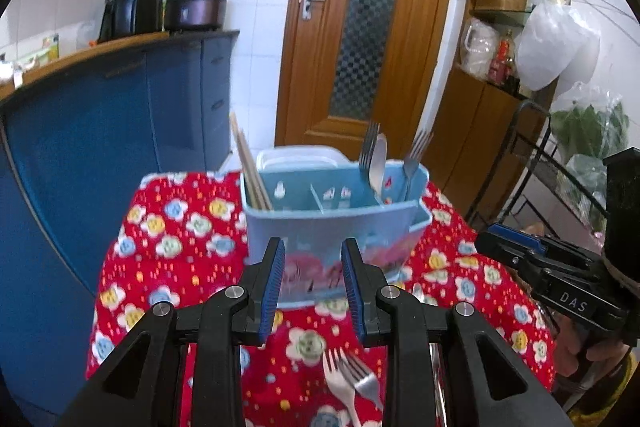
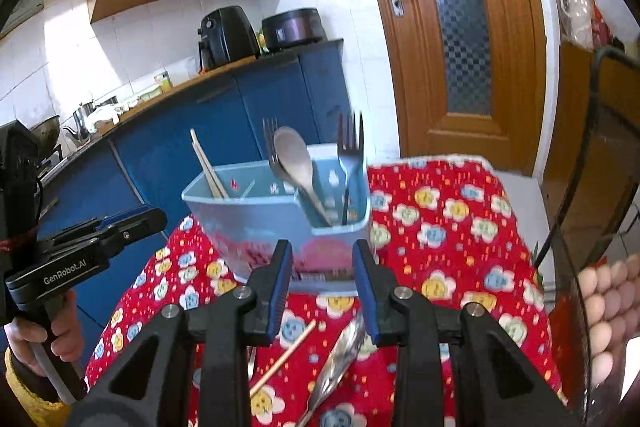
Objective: Organize utensils
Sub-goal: 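Move both open tools back down to the remaining utensils, then grasp a white fork with the left tool while the right tool grasps a silver knife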
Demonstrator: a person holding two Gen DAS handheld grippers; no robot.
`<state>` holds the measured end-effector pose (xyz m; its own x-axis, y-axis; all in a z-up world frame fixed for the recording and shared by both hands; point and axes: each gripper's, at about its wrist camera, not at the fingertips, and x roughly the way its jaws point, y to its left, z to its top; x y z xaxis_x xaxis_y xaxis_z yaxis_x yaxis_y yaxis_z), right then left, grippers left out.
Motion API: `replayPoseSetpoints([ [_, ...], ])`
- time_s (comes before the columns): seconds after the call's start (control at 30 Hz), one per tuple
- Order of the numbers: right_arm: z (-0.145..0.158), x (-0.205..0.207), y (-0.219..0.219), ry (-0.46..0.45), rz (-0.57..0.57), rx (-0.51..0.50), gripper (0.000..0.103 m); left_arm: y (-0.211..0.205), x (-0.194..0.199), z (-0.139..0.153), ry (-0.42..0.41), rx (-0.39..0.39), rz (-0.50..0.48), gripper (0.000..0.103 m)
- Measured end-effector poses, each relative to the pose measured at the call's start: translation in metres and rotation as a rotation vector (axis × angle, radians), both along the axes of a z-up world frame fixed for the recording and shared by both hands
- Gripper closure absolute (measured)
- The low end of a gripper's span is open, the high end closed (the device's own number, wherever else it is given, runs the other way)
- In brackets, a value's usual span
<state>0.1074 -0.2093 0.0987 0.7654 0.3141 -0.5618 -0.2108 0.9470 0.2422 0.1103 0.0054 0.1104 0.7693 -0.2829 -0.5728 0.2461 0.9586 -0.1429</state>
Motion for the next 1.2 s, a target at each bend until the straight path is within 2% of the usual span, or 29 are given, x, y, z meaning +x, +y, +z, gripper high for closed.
replayPoseSetpoints([
  [0.63,-0.060,-0.007,-0.011,0.189,-0.008,0.068,0.069,0.005,-0.002,-0.078,0.227,0.007,0.025,0.073],
  [1.0,-0.084,0.002,-0.016,0.280,-0.015,0.114,0.069,-0.008,0.002,-0.107,0.328,0.008,-0.016,0.073],
  [1.2,-0.093,0.008,-0.017,0.312,-0.013,0.122,0.069,-0.016,0.001,-0.118,0.365,0.038,-0.034,0.073],
])
